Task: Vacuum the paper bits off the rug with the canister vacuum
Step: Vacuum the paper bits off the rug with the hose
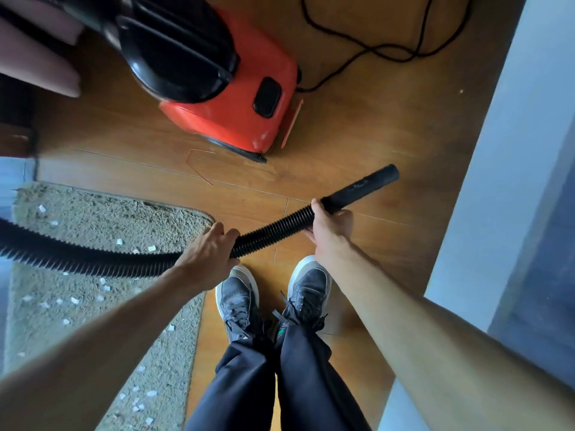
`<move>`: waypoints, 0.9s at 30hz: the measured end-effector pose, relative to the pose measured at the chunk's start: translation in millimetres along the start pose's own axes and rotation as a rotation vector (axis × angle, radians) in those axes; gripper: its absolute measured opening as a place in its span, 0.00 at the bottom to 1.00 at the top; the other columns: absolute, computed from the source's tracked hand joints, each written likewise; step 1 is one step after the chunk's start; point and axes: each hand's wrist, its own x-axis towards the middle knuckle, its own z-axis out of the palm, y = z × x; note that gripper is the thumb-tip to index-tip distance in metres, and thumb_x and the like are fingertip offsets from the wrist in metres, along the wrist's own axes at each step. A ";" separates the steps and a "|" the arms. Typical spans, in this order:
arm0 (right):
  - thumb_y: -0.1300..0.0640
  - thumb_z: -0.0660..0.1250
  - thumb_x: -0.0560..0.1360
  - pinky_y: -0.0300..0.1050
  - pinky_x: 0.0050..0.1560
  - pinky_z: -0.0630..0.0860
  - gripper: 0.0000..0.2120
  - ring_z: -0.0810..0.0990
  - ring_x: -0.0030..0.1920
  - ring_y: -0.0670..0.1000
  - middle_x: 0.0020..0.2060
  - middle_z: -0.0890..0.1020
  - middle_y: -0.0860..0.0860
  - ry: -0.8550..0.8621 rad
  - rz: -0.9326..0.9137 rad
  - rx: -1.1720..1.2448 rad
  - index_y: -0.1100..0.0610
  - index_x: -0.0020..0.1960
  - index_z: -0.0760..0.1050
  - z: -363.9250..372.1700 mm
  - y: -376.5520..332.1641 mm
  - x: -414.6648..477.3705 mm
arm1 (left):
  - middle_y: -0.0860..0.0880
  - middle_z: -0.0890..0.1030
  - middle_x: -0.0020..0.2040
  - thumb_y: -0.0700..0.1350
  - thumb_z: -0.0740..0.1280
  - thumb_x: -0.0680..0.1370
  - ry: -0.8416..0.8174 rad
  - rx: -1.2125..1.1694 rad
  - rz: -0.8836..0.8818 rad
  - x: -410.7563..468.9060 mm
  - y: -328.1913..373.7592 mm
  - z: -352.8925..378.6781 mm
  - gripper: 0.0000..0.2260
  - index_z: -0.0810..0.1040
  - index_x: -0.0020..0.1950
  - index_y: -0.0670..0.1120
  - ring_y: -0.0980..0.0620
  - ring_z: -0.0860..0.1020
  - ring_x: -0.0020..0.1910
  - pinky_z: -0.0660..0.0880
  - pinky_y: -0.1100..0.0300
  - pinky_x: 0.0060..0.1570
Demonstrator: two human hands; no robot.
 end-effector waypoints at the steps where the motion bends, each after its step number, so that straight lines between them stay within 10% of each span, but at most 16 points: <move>1: 0.51 0.74 0.72 0.55 0.55 0.80 0.19 0.82 0.49 0.53 0.47 0.81 0.50 -0.002 -0.040 0.009 0.55 0.57 0.70 -4.2 -7.6 -13.9 | 0.39 0.73 0.59 0.45 0.73 0.75 0.012 -0.020 -0.015 -8.3 6.8 -7.8 0.22 0.74 0.67 0.40 0.42 0.73 0.57 0.77 0.49 0.56; 7: 0.52 0.72 0.74 0.42 0.45 0.77 0.16 0.82 0.43 0.48 0.43 0.83 0.48 -0.103 -0.374 -0.064 0.50 0.56 0.68 -18.3 -71.0 -102.5 | 0.41 0.72 0.58 0.44 0.72 0.76 0.083 -0.107 -0.096 -48.8 36.1 -53.3 0.21 0.74 0.68 0.43 0.44 0.69 0.58 0.73 0.47 0.59; 13: 0.51 0.68 0.74 0.56 0.59 0.77 0.29 0.81 0.57 0.55 0.61 0.78 0.55 -0.353 -0.903 -0.469 0.47 0.72 0.60 2.8 -113.7 -193.2 | 0.41 0.77 0.57 0.47 0.69 0.77 0.209 -0.178 -0.169 -85.2 48.6 -98.4 0.19 0.70 0.66 0.43 0.43 0.74 0.54 0.76 0.46 0.53; 22: 0.68 0.65 0.75 0.31 0.73 0.54 0.36 0.56 0.77 0.41 0.78 0.59 0.48 -0.851 -1.267 -0.791 0.58 0.79 0.53 50.3 -159.0 -297.7 | 0.46 0.80 0.41 0.45 0.71 0.74 0.430 -0.572 -0.170 -145.7 32.1 -156.4 0.12 0.74 0.52 0.43 0.46 0.77 0.38 0.71 0.55 0.36; 27: 0.70 0.64 0.74 0.45 0.76 0.60 0.38 0.59 0.75 0.42 0.74 0.61 0.42 -1.130 -1.372 -0.980 0.54 0.79 0.53 84.8 -163.2 -326.8 | 0.50 0.81 0.37 0.51 0.69 0.69 0.475 -0.789 -0.241 -162.3 20.2 -160.7 0.12 0.74 0.48 0.47 0.47 0.78 0.36 0.74 0.53 0.37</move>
